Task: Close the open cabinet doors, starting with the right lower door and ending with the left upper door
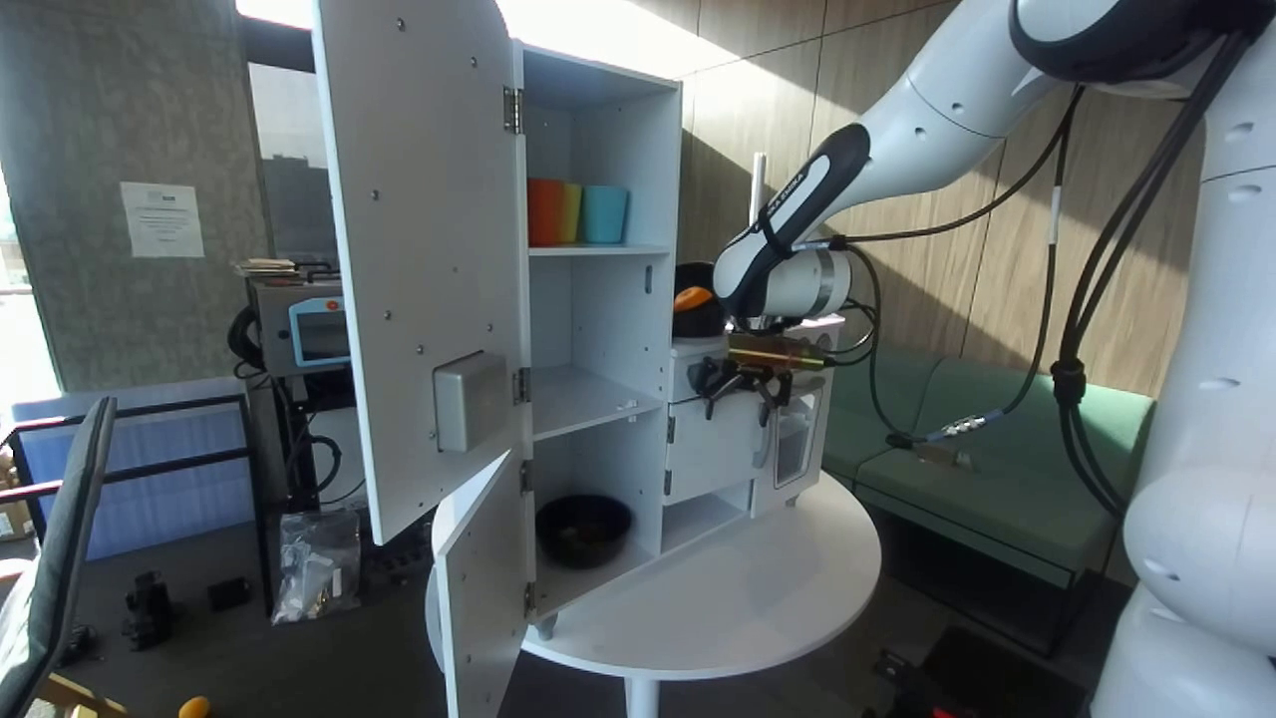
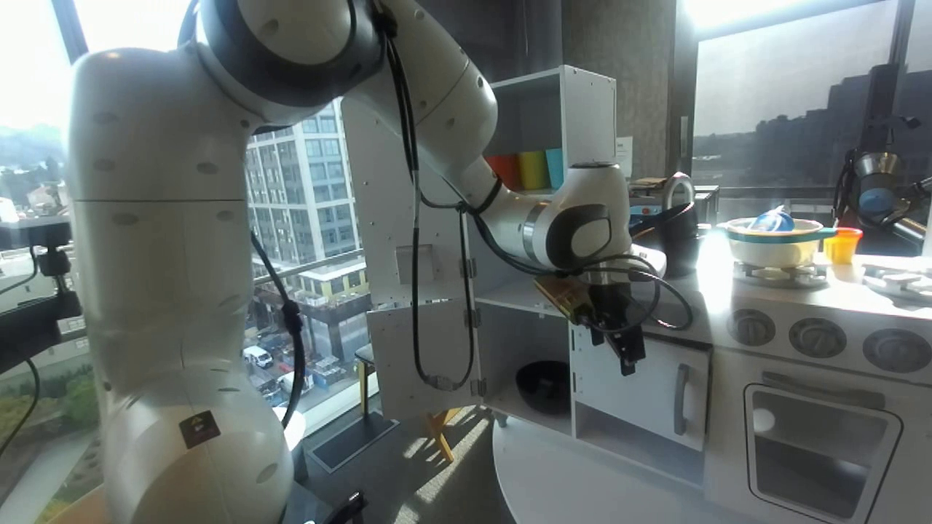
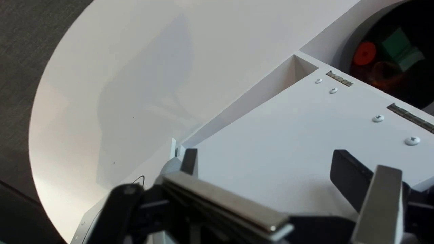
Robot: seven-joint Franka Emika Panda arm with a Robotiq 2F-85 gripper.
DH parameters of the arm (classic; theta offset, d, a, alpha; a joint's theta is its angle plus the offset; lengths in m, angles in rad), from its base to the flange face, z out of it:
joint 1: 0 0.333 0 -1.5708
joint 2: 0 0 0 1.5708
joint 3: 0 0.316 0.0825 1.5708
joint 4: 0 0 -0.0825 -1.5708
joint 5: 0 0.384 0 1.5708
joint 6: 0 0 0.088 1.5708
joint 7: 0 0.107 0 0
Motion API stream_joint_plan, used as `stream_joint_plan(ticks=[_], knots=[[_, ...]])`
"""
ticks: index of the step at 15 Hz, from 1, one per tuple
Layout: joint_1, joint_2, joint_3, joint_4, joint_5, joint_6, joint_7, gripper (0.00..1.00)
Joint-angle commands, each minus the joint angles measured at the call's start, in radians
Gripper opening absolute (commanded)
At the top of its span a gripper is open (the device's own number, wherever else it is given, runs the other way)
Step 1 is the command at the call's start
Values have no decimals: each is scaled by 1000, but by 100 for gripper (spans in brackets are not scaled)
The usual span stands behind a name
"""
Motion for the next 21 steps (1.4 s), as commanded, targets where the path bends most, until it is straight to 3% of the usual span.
stream_joint_plan(ticks=[1, 4, 5, 8, 11, 15, 21], knots=[[-7, 63, 4, 63, 108, 85, -16, 100], [-4, 32, -8, 43, 91, 48, -6, 100], [0, -2, -17, 31, 37, -10, 0, 100], [7, -107, -36, -43, -102, -33, 32, 100], [3, -203, -36, -75, -278, -188, 91, 100], [5, -339, 28, -146, -401, -456, 28, 100], [76, -520, 170, -311, -428, -726, -49, 100]])
